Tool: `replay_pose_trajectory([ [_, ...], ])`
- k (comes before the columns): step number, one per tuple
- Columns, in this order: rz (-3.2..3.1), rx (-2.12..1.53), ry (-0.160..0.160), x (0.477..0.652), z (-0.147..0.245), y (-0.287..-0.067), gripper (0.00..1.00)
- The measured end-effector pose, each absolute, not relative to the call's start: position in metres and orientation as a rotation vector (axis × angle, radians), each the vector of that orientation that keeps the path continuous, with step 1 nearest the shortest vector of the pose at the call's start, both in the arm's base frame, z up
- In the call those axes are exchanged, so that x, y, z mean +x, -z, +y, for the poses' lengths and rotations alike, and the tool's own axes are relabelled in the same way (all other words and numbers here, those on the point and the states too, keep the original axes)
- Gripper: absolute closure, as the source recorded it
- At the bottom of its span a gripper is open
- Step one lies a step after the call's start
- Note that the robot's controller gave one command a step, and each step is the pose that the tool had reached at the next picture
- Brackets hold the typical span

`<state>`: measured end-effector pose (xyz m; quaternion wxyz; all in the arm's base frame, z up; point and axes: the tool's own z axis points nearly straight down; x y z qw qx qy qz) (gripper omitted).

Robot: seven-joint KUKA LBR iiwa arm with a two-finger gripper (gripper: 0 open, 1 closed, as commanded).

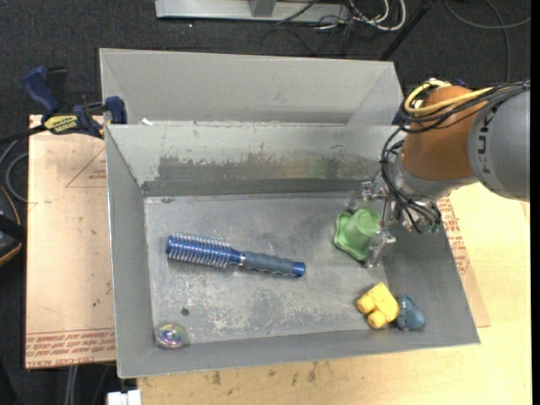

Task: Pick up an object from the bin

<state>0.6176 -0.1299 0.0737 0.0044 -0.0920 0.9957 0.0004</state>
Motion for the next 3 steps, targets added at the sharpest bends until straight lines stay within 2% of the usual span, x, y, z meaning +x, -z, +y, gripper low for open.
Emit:
replay_pose_trajectory([
  [1,3.136,0.073,0.000,0.610,-0.141,-0.101,0.00],
  [2,3.128,0.253,-0.001,0.608,-0.148,-0.109,0.00],
  [3,3.121,0.327,-0.005,0.616,-0.147,-0.073,0.00],
])
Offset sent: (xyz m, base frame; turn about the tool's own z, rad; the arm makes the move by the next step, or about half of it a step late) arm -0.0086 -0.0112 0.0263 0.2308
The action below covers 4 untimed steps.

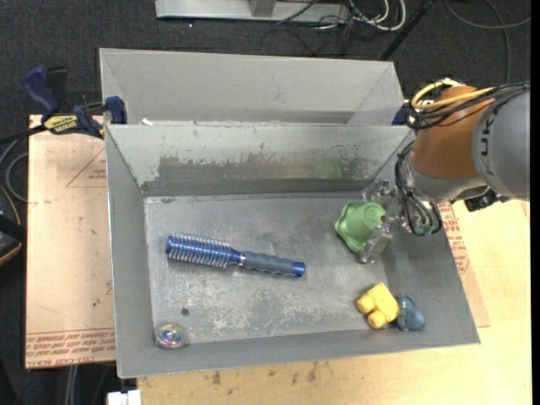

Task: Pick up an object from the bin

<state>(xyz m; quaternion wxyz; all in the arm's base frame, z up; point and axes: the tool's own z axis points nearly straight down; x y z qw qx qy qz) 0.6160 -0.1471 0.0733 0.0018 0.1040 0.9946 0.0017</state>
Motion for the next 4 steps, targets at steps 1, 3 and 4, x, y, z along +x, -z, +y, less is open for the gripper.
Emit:
replay_pose_trajectory([
  [1,3.119,0.325,-0.001,0.618,-0.147,-0.075,0.00],
  [3,3.120,0.322,0.000,0.620,-0.147,-0.093,1.00],
  [4,3.117,0.321,0.000,0.622,-0.147,-0.136,1.00],
])
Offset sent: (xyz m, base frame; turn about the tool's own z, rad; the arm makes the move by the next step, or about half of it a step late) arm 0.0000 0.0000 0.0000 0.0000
